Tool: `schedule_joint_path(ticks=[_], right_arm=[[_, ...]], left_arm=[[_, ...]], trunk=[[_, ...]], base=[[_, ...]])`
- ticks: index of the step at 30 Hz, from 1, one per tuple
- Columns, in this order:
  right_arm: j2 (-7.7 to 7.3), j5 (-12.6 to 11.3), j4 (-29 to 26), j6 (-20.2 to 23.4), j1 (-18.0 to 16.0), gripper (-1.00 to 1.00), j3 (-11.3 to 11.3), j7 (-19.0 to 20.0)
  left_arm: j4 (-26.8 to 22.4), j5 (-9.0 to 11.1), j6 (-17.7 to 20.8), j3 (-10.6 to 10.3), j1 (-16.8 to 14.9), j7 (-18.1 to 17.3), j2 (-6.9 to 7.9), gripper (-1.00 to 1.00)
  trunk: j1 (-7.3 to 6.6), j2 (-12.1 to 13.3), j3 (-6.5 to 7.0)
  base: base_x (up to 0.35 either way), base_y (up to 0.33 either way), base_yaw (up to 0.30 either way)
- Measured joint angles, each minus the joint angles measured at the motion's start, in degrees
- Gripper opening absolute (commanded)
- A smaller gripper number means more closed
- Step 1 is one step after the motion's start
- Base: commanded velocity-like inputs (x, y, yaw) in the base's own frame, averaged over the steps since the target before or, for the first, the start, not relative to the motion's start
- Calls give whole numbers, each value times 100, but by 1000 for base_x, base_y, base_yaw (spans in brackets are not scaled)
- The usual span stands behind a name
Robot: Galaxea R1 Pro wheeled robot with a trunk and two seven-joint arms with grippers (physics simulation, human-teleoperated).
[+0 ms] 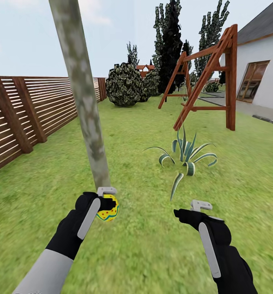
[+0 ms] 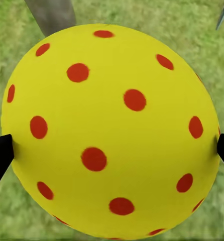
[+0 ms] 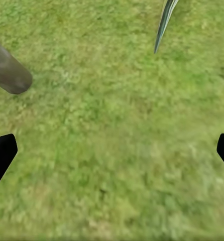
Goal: Take the three Easter eggs out of the wicker basket on the lawn in the garden, then place them on the lawn next to a single tree (choose any tree) so that all three eggs are next to the same tree and none are left in the basket.
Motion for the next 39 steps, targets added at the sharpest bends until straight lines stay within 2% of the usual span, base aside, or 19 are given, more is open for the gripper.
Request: schedule_joint_path(ticks=[7,15,17,19,22,32,39], right_arm=[[2,0,2,-3,-1,100,0,0],[2,0,-1,-3,-1,100,0,0],[1,0,-1,-3,-1,100,0,0],[3,0,-2,-3,1,100,0,0],[7,0,-3,-3,0,100,4,0],[9,0,-2,-3,2,100,17,0],[8,-1,0,-3,2,100,17,0]], left_arm=[[715,-6,0,0,-46,14,-69,-100],[977,-28,-504,-38,-54,12,-77,-100],[1224,-26,-680,-43,-61,14,-82,-100],[1455,-25,-917,-98,-85,19,-112,-100],[1661,-26,-1073,-239,-115,21,-151,-100],[1779,-16,-1128,-302,-134,17,-182,-100],[1774,-17,-1130,-318,-135,21,-192,-100]], trunk=[[154,-281,-126],[330,-602,-270],[374,-682,-306],[418,-762,-341],[483,-883,-395],[703,-1284,-575],[857,-1565,-672]], base=[[0,0,0],[0,0,0],[0,0,0],[0,0,0],[0,0,0],[0,0,-7],[0,0,-182]])
